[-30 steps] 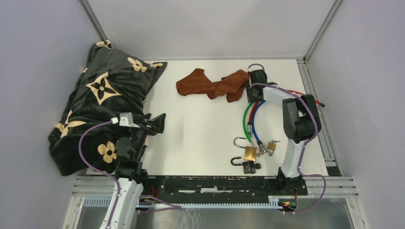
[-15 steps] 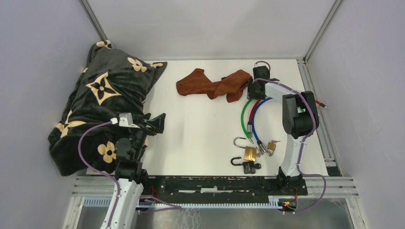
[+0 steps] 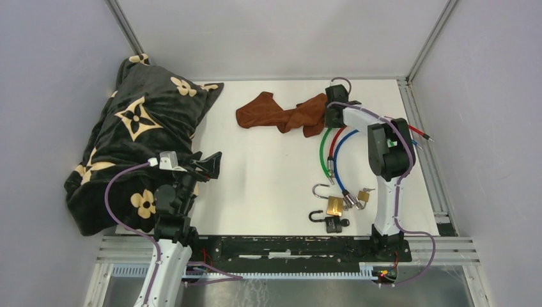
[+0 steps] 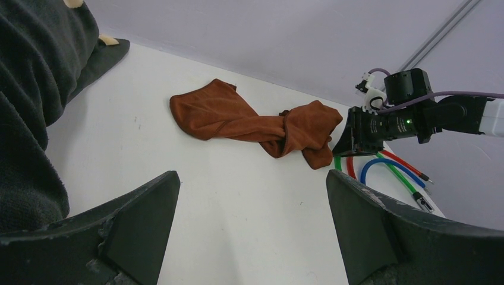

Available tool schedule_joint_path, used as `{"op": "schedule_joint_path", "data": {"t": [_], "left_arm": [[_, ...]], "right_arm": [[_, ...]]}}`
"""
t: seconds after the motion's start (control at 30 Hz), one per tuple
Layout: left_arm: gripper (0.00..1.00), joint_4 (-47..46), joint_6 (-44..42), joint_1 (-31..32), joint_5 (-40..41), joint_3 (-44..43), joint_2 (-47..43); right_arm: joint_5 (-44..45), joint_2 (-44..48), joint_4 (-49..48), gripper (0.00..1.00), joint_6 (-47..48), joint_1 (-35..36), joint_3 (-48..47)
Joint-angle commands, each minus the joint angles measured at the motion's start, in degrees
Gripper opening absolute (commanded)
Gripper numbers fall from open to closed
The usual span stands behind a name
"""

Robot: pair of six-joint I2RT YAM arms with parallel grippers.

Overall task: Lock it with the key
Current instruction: Pick up the lock from the center of the board.

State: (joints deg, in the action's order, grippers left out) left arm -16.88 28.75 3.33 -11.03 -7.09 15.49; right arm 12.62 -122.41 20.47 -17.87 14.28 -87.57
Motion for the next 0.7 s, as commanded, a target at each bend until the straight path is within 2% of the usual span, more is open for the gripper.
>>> {"op": "schedule_joint_path", "data": {"t": [0.0, 0.07, 0.13, 0.2, 0.3, 0.37, 0.57, 0.67], "left_arm": [[0.99, -2.5, 1.7, 0.0, 0.0, 0.4, 0.1], [0.99, -2.5, 1.7, 0.0, 0.0, 0.5, 0.1], [0.99, -2.5, 1.7, 0.0, 0.0, 0.5, 0.1], [0.99, -2.5, 1.7, 0.0, -0.1, 0.4, 0.2], [0.99, -2.5, 1.7, 0.1, 0.0, 0.4, 0.1], [0.99, -2.5, 1.7, 0.0, 0.0, 0.5, -0.1], [0.99, -2.5, 1.8, 0.1, -0.1, 0.5, 0.0], [0.99, -2.6, 1.9, 0.1, -0.4, 0.5, 0.2]], "right_arm": [[2.0, -3.8, 3.8, 0.24, 2.7, 2.1, 0.7], [0.8, -2.4, 4.0, 0.11, 4.0, 2.1, 2.3], [-1.7, 0.8, 2.7, 0.05, 6.1, 2.4, 5.6], [-4.4, 4.6, 2.4, 0.05, 9.2, 3.2, 8.2], [-8.0, 9.0, 7.1, 0.04, 13.2, 4.1, 10.7], [-10.6, 12.0, 8.2, 0.04, 14.5, 4.2, 15.5], [-15.3, 16.6, 7.1, 0.16, 14.4, 4.3, 24.7], [-13.7, 15.2, 5.8, 0.31, 12.8, 4.3, 22.8]]}}
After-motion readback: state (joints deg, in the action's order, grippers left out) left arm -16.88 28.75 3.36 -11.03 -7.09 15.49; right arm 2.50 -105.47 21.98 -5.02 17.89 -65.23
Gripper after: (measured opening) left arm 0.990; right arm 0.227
